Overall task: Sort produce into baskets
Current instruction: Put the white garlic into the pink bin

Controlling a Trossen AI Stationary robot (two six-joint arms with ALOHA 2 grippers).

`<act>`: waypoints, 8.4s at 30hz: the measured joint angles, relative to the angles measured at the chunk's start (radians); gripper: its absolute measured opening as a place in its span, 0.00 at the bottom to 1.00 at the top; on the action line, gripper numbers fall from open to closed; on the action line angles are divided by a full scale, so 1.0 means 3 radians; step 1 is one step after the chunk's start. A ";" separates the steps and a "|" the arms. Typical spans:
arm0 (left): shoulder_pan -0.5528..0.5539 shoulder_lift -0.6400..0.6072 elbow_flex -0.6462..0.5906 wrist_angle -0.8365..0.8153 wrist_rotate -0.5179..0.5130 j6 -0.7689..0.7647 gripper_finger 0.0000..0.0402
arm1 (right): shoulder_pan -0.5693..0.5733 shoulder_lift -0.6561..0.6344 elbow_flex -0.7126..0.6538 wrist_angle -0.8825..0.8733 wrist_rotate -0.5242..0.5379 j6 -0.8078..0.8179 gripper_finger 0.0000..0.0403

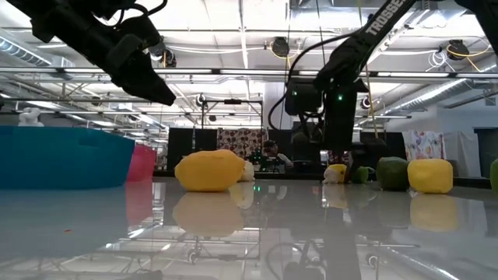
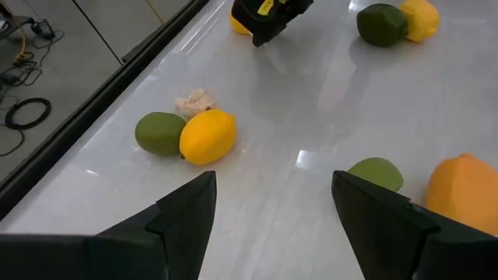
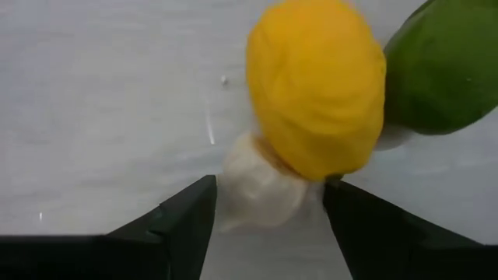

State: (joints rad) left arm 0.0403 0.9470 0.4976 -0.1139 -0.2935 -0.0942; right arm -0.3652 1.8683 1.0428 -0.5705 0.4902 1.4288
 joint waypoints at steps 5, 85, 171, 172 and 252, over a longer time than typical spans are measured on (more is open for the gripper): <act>-0.0002 0.0000 0.0000 -0.0001 -0.0001 -0.0003 0.65 | -0.0010 0.0002 -0.0004 0.0025 0.0054 0.0000 0.46; 0.1089 -0.0474 -0.0049 -0.0901 -0.1266 -0.0442 0.65 | 0.0500 0.1887 0.4380 -0.0593 -0.1069 -0.2773 0.57; 0.0388 -0.1526 -0.0275 -0.1130 -0.0125 -0.0448 0.65 | 0.0112 0.2203 0.4209 -0.2226 -0.0911 -0.2360 0.14; 0.0388 -0.1526 -0.0275 -0.1130 -0.0125 -0.0448 0.65 | 0.0112 0.2202 0.4209 -0.2228 -0.0911 -0.2360 0.14; 0.0386 -0.1525 -0.0273 -0.1137 -0.0165 -0.0450 0.65 | 0.0272 0.2010 0.3899 -0.2164 -0.0767 -0.2062 0.31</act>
State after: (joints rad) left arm 0.1562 0.4896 0.4156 -0.4548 -0.3431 -0.2291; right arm -0.2836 2.4713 2.2126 -1.2196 0.2600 0.8102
